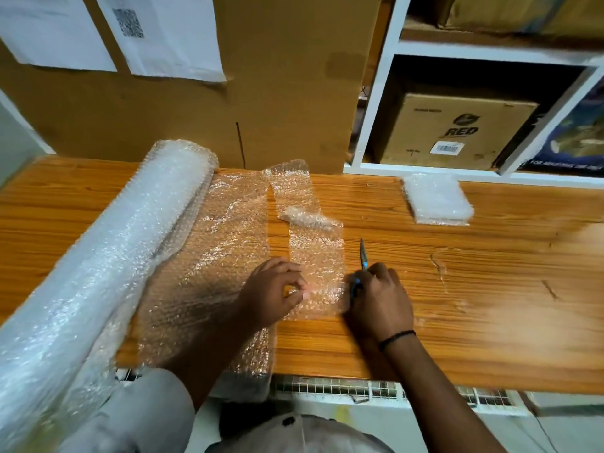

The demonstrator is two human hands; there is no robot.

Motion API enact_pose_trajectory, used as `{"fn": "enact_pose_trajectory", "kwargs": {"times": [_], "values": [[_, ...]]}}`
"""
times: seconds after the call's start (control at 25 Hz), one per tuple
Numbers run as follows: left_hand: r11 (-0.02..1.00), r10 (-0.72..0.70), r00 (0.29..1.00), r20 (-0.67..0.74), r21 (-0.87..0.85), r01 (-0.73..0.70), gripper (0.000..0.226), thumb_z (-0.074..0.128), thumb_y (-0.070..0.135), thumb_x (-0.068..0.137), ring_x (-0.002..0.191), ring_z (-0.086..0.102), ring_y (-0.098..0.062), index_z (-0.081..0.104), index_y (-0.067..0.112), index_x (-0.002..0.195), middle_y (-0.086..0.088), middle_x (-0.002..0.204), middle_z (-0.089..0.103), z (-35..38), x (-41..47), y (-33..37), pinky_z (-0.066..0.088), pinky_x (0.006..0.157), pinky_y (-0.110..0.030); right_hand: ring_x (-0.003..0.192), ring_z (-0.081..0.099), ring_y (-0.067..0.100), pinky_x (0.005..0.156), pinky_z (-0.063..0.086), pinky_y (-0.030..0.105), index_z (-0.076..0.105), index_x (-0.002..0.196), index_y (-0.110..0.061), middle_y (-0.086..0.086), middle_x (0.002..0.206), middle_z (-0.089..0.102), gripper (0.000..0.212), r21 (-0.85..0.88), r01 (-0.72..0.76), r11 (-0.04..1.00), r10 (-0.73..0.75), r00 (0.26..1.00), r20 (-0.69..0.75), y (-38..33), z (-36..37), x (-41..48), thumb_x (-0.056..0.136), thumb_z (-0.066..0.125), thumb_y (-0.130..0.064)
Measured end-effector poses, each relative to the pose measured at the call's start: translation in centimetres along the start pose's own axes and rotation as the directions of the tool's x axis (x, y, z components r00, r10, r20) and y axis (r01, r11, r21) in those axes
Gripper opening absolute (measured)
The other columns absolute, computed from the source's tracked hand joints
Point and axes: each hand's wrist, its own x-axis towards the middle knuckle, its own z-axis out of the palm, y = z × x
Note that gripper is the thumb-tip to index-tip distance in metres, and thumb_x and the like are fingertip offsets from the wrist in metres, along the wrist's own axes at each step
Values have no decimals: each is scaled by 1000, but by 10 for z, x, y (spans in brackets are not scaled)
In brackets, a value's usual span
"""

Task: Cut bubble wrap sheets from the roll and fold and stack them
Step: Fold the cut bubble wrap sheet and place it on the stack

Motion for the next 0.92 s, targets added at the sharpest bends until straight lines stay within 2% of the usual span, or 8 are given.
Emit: {"fn": "enact_pose_trajectory", "kwargs": {"times": [0.12, 0.28, 0.36, 0.48, 0.6, 0.72, 0.8, 0.92], "values": [[996, 52, 994, -92, -73, -59, 7, 71, 41, 87, 121, 60, -12, 67, 35, 87, 11, 117, 73, 6, -5, 9, 39, 114, -52, 121, 53, 37, 91, 52, 48, 68, 126, -18, 10, 130, 60, 50, 88, 259, 962, -259, 966, -8, 8, 8, -11, 76, 68, -17], [999, 23, 992, -124, -27, -27, 33, 57, 52, 93, 105, 66, -11, 68, 23, 82, 8, 93, 75, 3, -13, 20, 24, 123, -42, 130, 50, 23, 95, 47, 43, 71, 114, -25, -7, 133, 62, 31, 232, 408, 883, -408, 912, -49, 19, 15, -15, 83, 71, -22], [992, -31, 995, -90, -124, 20, 47, 40, 57, 101, 96, 70, -12, 68, 23, 84, 3, 91, 75, -3, -17, 31, 13, 124, -31, 118, 60, 15, 95, 50, 42, 71, 105, -31, -11, 120, 70, 26, 469, 348, 812, -383, 924, -23, 21, 14, -14, 84, 70, -15], [932, -113, 993, -40, -352, 92, 63, 22, 65, 101, 99, 67, 4, 71, 25, 103, 13, 105, 74, -11, -26, 41, 36, 109, -20, 77, 68, 20, 73, 53, 41, 65, 91, -34, -2, 85, 74, 32, 707, 113, 698, -248, 965, 90, 24, 8, -10, 87, 68, -2], [895, -200, 976, -89, -421, 145, 85, 16, 88, 87, 90, 66, 3, 66, 23, 112, 12, 95, 70, -13, -31, 38, 48, 87, -16, 61, 62, 16, 58, 44, 34, 65, 89, -23, 5, 70, 70, 16, 714, 14, 700, -147, 981, 125, 18, 3, 1, 91, 70, -8], [897, -270, 962, -39, -373, 236, 81, 32, 87, 88, 91, 73, -17, 63, 19, 120, 1, 101, 74, -12, -29, 37, 60, 82, -36, 56, 56, 21, 52, 35, 33, 61, 83, -10, 6, 61, 63, 27, 614, -76, 786, -32, 986, 164, 8, 3, 21, 98, 69, -31], [903, -322, 944, -72, -321, 284, 51, 59, 61, 94, 97, 73, -9, 59, 26, 131, 5, 112, 73, -7, -31, 37, 61, 81, -31, 63, 58, 27, 55, 42, 35, 58, 81, -7, 6, 64, 62, 36, 543, -113, 832, 4, 980, 198, 4, 7, 31, 96, 70, -37], [957, -250, 945, -212, -199, 209, 59, 80, 34, 87, 89, 72, -7, 56, 25, 139, 7, 87, 74, 2, -36, 33, 59, 80, -24, 83, 67, 33, 70, 56, 42, 61, 100, -11, 9, 86, 71, 29, 455, -135, 880, 29, 972, 232, 1, 14, 39, 92, 73, -37]]}}
